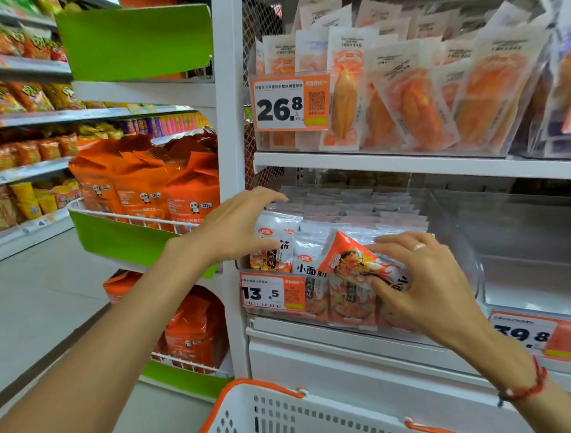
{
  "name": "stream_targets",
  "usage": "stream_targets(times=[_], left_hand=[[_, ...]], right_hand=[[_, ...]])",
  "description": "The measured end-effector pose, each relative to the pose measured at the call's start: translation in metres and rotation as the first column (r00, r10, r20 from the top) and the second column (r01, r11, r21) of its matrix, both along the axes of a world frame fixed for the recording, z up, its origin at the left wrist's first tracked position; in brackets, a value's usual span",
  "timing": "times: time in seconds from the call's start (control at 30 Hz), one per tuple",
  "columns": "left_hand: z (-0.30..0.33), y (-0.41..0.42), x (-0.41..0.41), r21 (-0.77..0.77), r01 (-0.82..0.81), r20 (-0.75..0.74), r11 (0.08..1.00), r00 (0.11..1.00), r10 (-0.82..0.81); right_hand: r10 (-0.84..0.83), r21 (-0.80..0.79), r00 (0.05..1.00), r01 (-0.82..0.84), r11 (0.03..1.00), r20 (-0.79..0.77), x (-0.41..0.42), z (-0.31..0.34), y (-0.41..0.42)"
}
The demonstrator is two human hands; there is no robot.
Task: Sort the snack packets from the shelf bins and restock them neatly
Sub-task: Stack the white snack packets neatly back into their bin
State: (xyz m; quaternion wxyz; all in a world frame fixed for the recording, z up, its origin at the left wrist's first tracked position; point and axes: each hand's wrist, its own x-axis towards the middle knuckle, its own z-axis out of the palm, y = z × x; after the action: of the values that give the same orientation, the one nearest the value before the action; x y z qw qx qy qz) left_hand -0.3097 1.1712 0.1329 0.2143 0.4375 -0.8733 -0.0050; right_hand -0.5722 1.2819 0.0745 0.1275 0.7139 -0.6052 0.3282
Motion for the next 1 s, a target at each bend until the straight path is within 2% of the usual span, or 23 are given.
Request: stream_targets(times=[0.07,0.13,0.23,0.43,0.53,0.6,0.87,0.93,1.0], left_hand=[[0.007,-0.005,-0.004,0.045,-0.040,0.197,0.998,0.980,0.030],[0.009,-0.010,-0.006,0.093,-0.095,0.275,0.991,0.959,0.066],[0.006,-0.006,-0.005,0.043,-0.090,0.360,0.995,0.931,0.069],[-0.009,-0.009,0.007,-0.006,-0.091,0.306,0.996,0.948,0.088],[-0.009,-0.011,-0.013,-0.061,-0.067,0.426,0.996,0.901,0.086],[-0.014,-0.013,-0.027,-0.010,-0.045,0.464,0.999,0.885,0.045],[-0.013,-0.012,-0.019,0.142,-0.152,0.401,0.978,0.912,0.083],[-0.010,-0.005,-0.014,0.105,-0.155,0.374,0.982,0.922,0.106],[-0.019,0.003,-0.011,0.004,-0.106,0.204,0.994,0.973,0.103]], right_hand=[[0.009,0.061,0.996,-0.003,0.998,-0.089,-0.002,0.006,-0.006],[0.029,0.176,0.998,-0.019,0.984,-0.051,-0.004,0.012,-0.010],[0.053,0.198,0.998,-0.049,0.979,-0.017,-0.006,0.012,-0.016],[0.084,0.141,0.996,-0.087,0.986,0.029,-0.006,0.002,-0.015],[0.097,0.143,0.995,-0.100,0.985,0.028,-0.007,0.001,-0.015],[0.101,0.137,0.995,-0.103,0.985,0.021,-0.007,0.001,-0.015],[0.118,0.150,0.993,-0.118,0.982,0.008,-0.012,-0.004,-0.014],[0.123,0.139,0.992,-0.122,0.983,0.005,-0.011,-0.005,-0.014],[0.121,0.136,0.993,-0.120,0.983,-0.001,-0.011,-0.005,-0.013]])
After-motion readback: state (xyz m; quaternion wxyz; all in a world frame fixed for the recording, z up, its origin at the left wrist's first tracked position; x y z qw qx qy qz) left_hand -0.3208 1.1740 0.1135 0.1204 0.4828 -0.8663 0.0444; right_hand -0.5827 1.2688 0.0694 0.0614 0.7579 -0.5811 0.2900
